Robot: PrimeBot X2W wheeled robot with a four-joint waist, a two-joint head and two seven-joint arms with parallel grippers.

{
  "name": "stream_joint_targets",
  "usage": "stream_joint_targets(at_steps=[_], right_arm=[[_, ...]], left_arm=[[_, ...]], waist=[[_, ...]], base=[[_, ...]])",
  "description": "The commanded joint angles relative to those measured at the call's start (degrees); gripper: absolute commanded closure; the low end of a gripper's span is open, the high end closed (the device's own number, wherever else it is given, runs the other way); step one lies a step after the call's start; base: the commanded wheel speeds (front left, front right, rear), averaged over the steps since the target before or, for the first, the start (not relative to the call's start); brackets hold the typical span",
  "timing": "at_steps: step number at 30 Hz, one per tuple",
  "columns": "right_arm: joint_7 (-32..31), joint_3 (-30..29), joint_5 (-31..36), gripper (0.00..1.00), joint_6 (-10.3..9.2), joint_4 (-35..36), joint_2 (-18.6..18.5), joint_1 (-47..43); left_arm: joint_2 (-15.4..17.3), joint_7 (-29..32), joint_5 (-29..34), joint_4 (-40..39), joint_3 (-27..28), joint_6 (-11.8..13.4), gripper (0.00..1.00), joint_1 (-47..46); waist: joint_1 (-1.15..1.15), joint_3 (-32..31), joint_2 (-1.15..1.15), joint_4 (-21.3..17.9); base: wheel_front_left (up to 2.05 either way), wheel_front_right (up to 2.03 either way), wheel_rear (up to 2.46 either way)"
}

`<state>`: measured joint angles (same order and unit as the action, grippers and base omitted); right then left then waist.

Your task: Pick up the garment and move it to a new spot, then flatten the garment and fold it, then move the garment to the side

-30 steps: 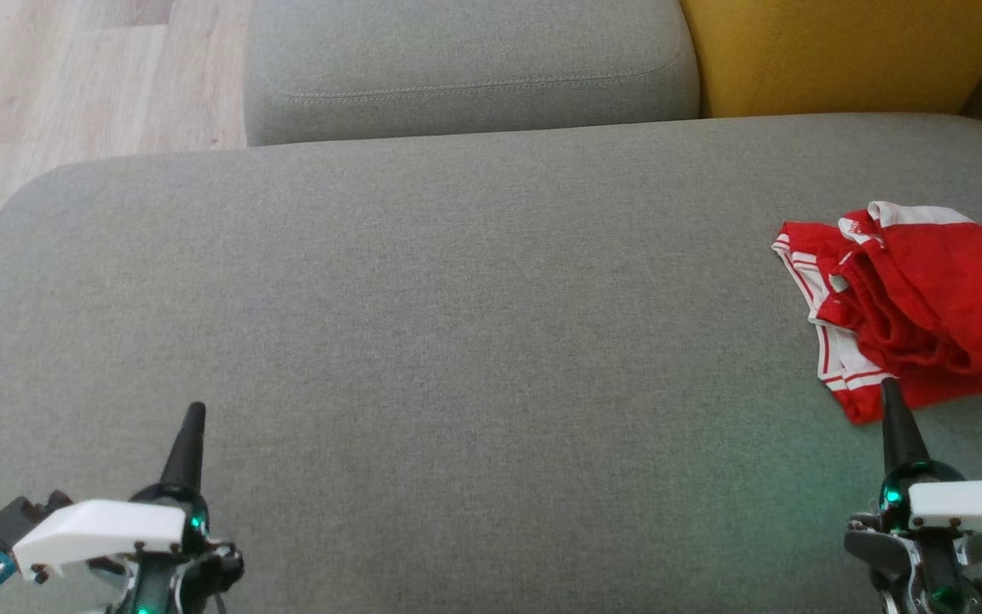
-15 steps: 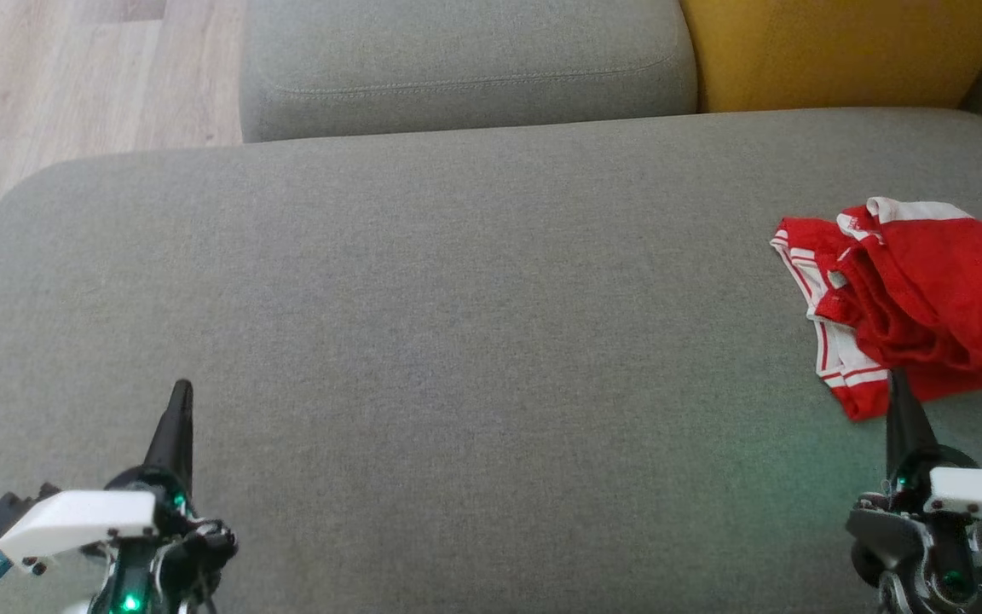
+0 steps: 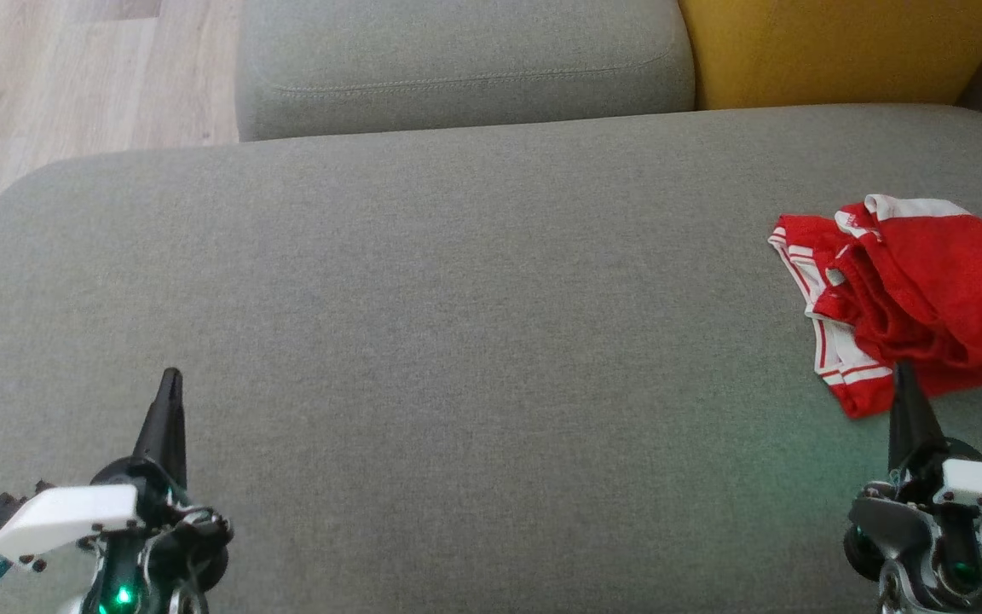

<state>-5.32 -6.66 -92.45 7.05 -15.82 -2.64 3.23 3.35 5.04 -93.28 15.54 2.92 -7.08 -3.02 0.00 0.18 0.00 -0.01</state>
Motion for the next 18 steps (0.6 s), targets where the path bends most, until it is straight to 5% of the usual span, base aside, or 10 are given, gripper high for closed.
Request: stream_joint_targets(at_steps=[1, 18], right_arm=[[-0.49, 0.99, -0.42, 1.00, 0.44, 1.84, -0.86, 2.88], [-0.65, 0.79, -0.25, 1.00, 0.44, 1.83, -0.72, 2.89]], left_arm=[[0.49, 0.39, 0.02, -1.54, 2.29, -0.41, 1.00, -3.06], [0.29, 0.62, 0.26, -1.53, 2.57, -0.41, 1.00, -3.08]], waist=[[0.00, 0.00, 0.00, 0.01], [0.00, 0.00, 0.00, 0.01]], base=[[0.00, 0.00, 0.00], [0.00, 0.00, 0.00]])
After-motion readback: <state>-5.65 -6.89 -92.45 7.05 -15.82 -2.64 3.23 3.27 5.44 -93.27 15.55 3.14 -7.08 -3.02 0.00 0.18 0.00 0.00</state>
